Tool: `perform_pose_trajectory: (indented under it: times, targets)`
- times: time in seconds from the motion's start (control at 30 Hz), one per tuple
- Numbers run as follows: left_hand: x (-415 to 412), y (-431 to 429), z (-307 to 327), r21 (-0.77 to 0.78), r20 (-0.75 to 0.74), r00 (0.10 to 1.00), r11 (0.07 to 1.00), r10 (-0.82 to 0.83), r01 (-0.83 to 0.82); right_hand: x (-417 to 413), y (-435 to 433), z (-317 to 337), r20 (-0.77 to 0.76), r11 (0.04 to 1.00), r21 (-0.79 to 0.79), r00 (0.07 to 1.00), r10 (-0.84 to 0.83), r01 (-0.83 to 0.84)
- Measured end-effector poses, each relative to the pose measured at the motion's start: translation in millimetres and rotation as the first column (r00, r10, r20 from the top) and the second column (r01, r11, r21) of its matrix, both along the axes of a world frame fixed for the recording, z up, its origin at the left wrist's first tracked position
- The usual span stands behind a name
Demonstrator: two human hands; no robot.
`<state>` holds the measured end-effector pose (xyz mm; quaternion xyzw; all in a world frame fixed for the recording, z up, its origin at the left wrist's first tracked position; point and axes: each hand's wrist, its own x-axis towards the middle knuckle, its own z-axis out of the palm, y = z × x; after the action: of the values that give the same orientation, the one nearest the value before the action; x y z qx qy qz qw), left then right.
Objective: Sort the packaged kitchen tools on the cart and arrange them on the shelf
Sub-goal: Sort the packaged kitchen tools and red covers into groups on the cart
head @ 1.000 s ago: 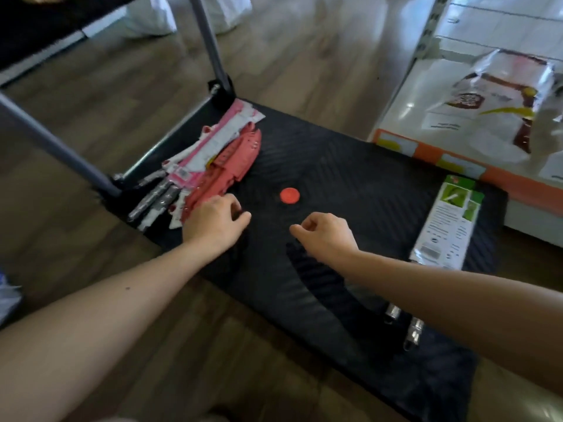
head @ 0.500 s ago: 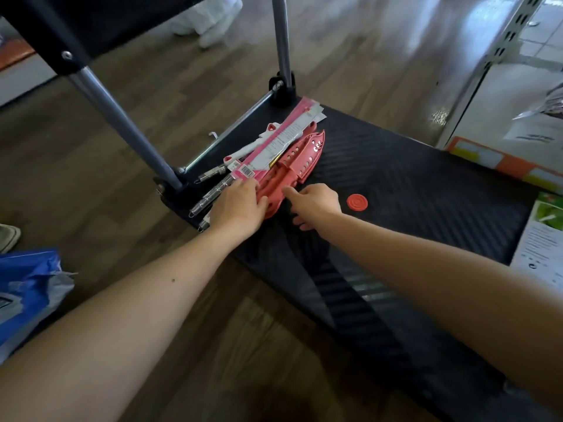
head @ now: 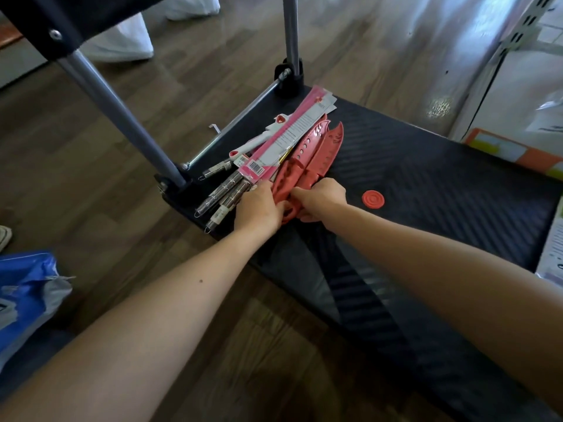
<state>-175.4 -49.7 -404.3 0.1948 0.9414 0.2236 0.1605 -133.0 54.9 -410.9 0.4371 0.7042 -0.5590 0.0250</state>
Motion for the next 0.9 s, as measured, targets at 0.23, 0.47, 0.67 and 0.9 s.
perform_pose_trajectory:
  times: [0.23,0.47,0.67,0.9]
  targets:
    - [5,1,1,0.038,-0.025,0.998,0.997,0.063,-0.062,15,5,5,-0.036,0.997,-0.071,0.999,0.008,-0.01]
    - [10,-8,11,-0.248,-0.295,0.93,0.958,-0.217,0.145,35,9,9,-0.025,0.995,-0.094,0.999,0.032,-0.034]
    - [9,-6,15,-0.329,-0.321,0.908,0.931,-0.269,0.16,46,12,11,-0.02,0.995,-0.092,0.999,0.046,-0.048]
    - [13,-3,21,-0.252,-0.218,0.963,0.963,-0.156,0.099,63,17,17,-0.023,0.992,-0.109,0.998,0.056,-0.058]
